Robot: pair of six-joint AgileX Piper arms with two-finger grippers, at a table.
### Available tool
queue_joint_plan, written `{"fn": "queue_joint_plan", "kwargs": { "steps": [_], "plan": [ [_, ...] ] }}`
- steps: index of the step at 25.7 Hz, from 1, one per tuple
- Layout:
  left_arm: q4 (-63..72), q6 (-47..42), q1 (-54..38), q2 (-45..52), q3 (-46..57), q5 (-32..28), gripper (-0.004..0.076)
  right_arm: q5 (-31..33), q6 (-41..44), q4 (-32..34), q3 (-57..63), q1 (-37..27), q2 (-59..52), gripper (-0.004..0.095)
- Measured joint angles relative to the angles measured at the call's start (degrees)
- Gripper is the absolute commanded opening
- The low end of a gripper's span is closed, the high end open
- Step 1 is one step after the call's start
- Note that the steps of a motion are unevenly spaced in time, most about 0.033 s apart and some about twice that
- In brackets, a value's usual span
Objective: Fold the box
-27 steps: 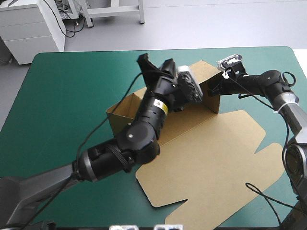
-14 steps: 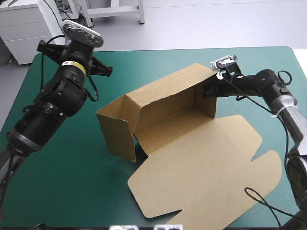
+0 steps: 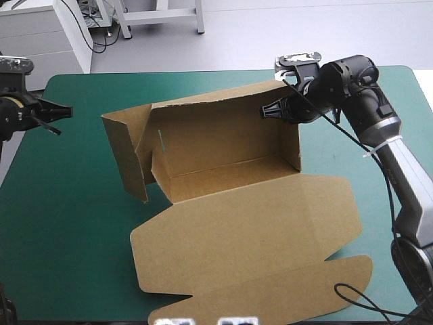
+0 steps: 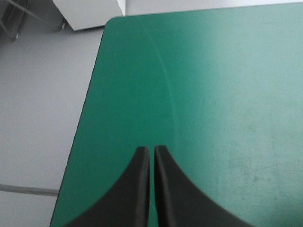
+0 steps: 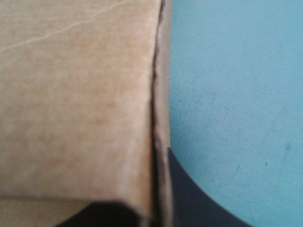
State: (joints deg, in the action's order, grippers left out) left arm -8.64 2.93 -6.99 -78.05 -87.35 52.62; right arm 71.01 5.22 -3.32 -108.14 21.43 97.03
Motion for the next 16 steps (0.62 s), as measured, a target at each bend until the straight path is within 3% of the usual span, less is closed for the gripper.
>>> {"fn": "queue_joint_plan", "kwargs": {
  "steps": [7, 16],
  "plan": [
    [6.32, 1.49, -4.17, 0.00, 9.30, -0.49, 0.0013, 0.67, 4.86, -6.70, 2.66, 0.00, 0.44, 0.0001],
    [19.25, 10.12, -4.17, 0.00, 13.25, -0.77, 0.0012, 0.56, 4.78, 1.31, 9.58, 0.20, 4.01, 0.0001]
  ]
}}
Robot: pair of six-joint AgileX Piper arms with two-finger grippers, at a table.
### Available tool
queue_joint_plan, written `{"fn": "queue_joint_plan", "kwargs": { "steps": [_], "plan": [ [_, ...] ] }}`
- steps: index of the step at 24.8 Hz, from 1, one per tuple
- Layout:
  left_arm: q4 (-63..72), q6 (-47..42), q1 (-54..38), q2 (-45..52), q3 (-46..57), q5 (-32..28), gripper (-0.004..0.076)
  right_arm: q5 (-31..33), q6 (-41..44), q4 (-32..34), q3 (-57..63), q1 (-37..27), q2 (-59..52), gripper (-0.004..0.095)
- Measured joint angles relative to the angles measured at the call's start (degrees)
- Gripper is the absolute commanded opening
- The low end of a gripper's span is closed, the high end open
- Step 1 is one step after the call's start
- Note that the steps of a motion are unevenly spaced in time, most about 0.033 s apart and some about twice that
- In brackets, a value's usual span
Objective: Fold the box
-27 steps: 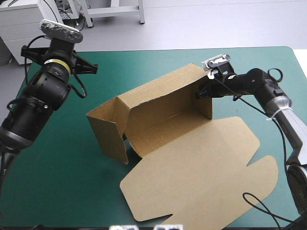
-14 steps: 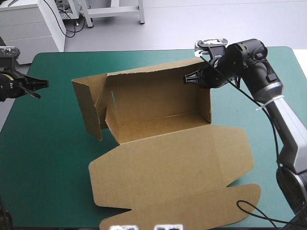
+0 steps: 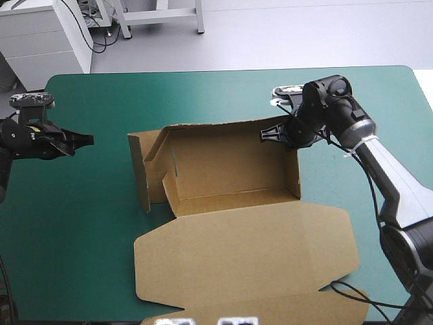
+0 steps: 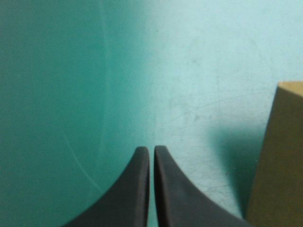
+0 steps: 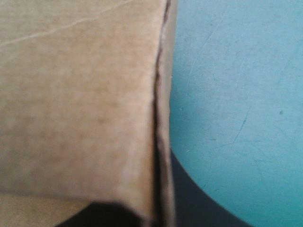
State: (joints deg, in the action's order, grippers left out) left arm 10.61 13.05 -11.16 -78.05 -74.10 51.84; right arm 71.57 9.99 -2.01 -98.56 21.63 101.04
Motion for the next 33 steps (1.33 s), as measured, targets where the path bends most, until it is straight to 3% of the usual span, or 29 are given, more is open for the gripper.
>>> {"fn": "queue_joint_plan", "kwargs": {
  "steps": [6, 10, 12, 19, 33],
  "plan": [
    [4.53, 5.40, 0.00, 0.00, 0.02, 0.12, 0.0012, -3.86, -4.01, 0.75, -0.57, -0.11, 5.65, 0.0017],
    [4.55, 5.79, 0.00, 0.00, 0.02, 0.63, 0.0012, -5.28, -4.55, 3.03, -1.40, -0.06, 7.21, 0.0331],
    [4.55, 5.79, 0.00, 0.00, 0.02, 1.00, 0.0012, -2.69, -4.55, 5.00, -3.06, -0.06, 7.71, 0.0420],
    [4.49, 5.79, 0.00, 0.00, 0.02, 4.07, 0.0010, -0.59, -6.69, 7.11, -12.77, -0.06, 7.48, 0.0417],
    [4.49, 5.79, 0.00, 0.00, 0.02, 5.45, 0.0008, -0.12, -4.76, 7.28, -13.79, -0.06, 5.47, 0.0417]
  ]
}}
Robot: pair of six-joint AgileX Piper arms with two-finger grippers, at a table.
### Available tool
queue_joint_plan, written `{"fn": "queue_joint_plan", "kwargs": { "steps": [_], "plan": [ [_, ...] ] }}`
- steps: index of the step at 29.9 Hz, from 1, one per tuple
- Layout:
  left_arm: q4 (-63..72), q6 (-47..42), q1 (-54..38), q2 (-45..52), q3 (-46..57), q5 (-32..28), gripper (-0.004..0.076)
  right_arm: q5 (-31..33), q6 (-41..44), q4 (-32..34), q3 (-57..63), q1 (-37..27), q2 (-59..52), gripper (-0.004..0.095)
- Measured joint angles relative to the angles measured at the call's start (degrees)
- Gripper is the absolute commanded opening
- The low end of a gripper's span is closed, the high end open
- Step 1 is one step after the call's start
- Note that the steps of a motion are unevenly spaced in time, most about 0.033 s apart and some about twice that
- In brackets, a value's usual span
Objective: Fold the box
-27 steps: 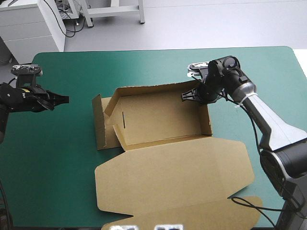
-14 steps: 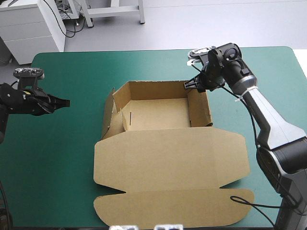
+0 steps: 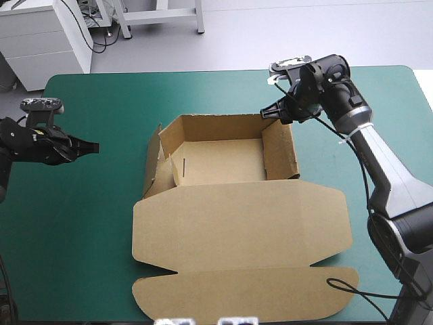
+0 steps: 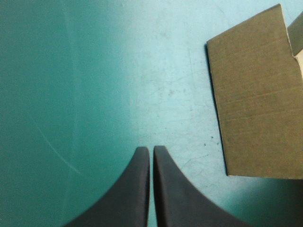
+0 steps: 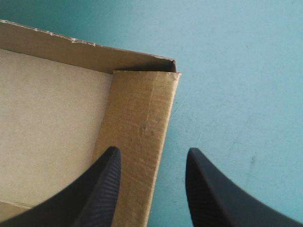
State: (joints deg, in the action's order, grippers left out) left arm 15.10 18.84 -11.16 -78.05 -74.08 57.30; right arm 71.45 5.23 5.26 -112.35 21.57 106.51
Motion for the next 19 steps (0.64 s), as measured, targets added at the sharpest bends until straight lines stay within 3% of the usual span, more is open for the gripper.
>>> {"fn": "queue_joint_plan", "kwargs": {
  "steps": [19],
  "plan": [
    [0.01, 0.00, 0.00, 0.00, 0.00, 1.71, 0.0008, -0.17, 1.47, -0.46, 0.01, -1.10, 9.91, 0.0413]
  ]
}}
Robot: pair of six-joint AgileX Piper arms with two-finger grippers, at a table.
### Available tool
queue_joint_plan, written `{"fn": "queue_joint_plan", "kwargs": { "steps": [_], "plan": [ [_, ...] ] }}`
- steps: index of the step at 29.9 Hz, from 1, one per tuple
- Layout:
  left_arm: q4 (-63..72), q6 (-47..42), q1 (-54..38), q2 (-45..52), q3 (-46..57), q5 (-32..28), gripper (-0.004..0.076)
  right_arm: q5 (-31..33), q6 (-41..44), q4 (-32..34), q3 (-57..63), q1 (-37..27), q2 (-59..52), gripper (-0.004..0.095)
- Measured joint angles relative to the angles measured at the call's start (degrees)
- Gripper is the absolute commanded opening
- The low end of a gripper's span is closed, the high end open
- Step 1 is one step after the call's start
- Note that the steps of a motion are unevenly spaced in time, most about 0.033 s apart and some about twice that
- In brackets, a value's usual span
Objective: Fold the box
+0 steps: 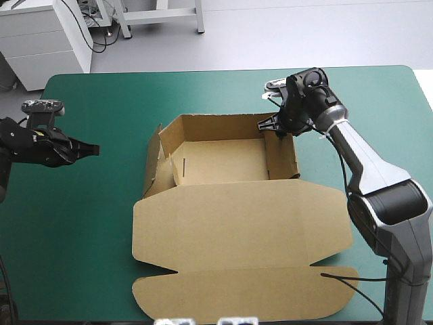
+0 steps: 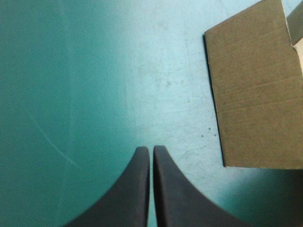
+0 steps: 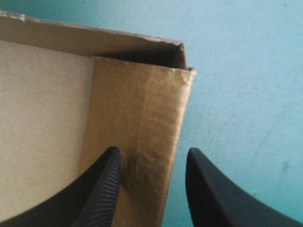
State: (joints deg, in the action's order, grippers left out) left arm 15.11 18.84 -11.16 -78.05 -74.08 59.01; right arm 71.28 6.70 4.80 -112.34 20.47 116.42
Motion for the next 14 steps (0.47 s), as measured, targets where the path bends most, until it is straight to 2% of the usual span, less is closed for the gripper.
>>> {"fn": "queue_joint_plan", "kwargs": {
  "steps": [2, 4, 5, 8, 9, 14],
  "plan": [
    [0.00, 0.00, 0.00, 0.00, 0.00, 0.00, 0.0008, -0.07, 0.00, -0.73, 0.00, -0.05, 0.91, 0.0405],
    [0.00, 0.00, 0.00, 0.00, 0.00, 0.07, 0.0008, -0.12, -0.16, -2.50, 0.00, -0.05, 2.01, 0.0350],
    [0.00, 0.00, 0.00, 0.00, 0.00, 0.13, 0.0008, -0.17, -0.50, -3.38, 0.00, -0.05, 2.42, 0.0288],
    [0.00, -0.05, 0.00, 0.00, 0.00, 0.72, 0.0008, -0.40, -2.57, -5.51, 0.00, -0.22, 3.44, 0.0020],
    [0.06, -0.17, 0.00, 0.00, 0.00, 0.79, 0.0008, -0.48, -2.93, -5.91, 0.00, -0.29, 3.56, -0.0014],
    [2.27, -0.99, 0.00, 0.00, 0.04, -0.70, 0.0008, -1.13, -3.07, -7.58, 0.00, -0.56, 3.57, -0.0019]
  ]
}}
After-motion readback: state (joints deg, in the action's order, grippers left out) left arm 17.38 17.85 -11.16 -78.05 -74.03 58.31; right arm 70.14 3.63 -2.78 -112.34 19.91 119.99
